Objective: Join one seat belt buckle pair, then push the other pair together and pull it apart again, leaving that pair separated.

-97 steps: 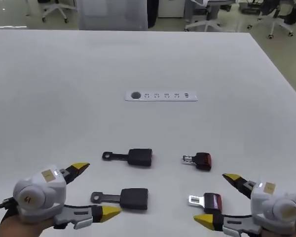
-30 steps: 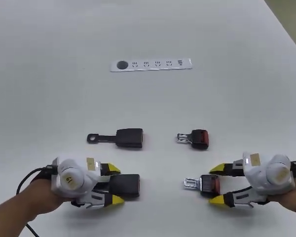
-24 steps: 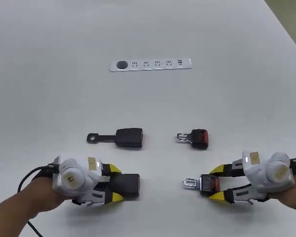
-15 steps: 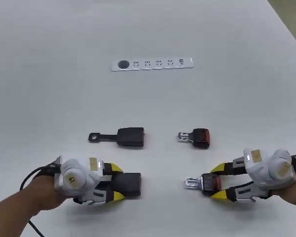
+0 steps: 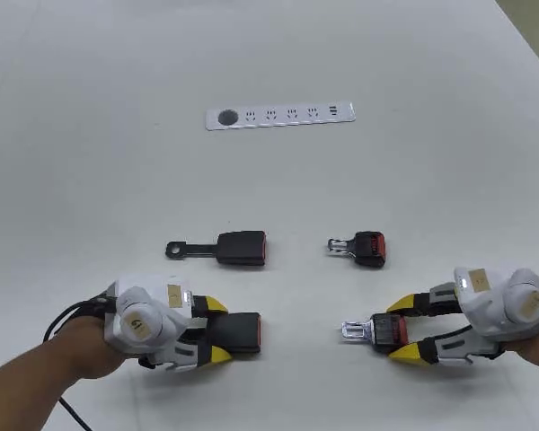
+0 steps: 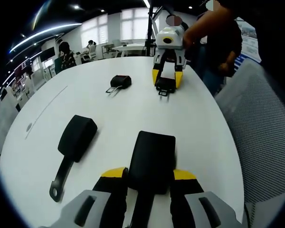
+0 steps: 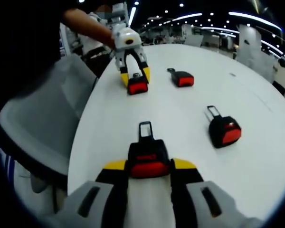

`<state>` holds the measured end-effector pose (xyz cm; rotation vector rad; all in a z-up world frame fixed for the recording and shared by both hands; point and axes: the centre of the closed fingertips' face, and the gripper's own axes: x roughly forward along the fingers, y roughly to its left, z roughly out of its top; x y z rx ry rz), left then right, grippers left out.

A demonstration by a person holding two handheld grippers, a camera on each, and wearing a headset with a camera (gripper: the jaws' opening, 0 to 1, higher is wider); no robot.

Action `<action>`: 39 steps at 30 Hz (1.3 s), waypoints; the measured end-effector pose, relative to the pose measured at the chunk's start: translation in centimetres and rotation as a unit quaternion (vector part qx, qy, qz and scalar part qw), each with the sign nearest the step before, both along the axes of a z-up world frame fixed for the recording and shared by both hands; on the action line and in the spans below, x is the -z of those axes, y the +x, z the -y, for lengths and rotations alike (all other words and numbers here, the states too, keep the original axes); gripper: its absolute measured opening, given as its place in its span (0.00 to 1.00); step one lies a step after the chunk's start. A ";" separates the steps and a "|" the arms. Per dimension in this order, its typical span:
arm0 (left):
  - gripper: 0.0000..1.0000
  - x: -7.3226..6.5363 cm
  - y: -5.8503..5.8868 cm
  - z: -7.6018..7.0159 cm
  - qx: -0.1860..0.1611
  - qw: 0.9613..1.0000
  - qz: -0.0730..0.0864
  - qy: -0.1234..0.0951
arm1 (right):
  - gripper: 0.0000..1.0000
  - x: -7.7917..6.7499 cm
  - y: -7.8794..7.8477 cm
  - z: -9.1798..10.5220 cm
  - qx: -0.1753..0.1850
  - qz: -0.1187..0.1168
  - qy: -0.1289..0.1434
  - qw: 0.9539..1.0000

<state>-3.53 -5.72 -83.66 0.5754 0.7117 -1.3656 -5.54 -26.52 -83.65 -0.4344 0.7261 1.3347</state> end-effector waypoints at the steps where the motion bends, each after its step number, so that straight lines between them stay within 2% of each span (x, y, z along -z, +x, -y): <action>1: 0.36 0.0 0.0 0.0 0.000 1.000 0.000 0.000 | 0.34 0.0 0.0 -0.1 0.001 0.000 0.003 1.000; 9: 0.36 0.0 0.0 0.0 0.002 1.000 -0.003 0.004 | 0.34 0.0 0.2 -1.1 -0.001 0.003 0.015 1.000; 39: 0.36 0.1 -0.1 -0.1 0.002 1.000 -0.004 0.007 | 0.34 -0.3 0.7 -8.1 -0.015 0.005 0.058 0.998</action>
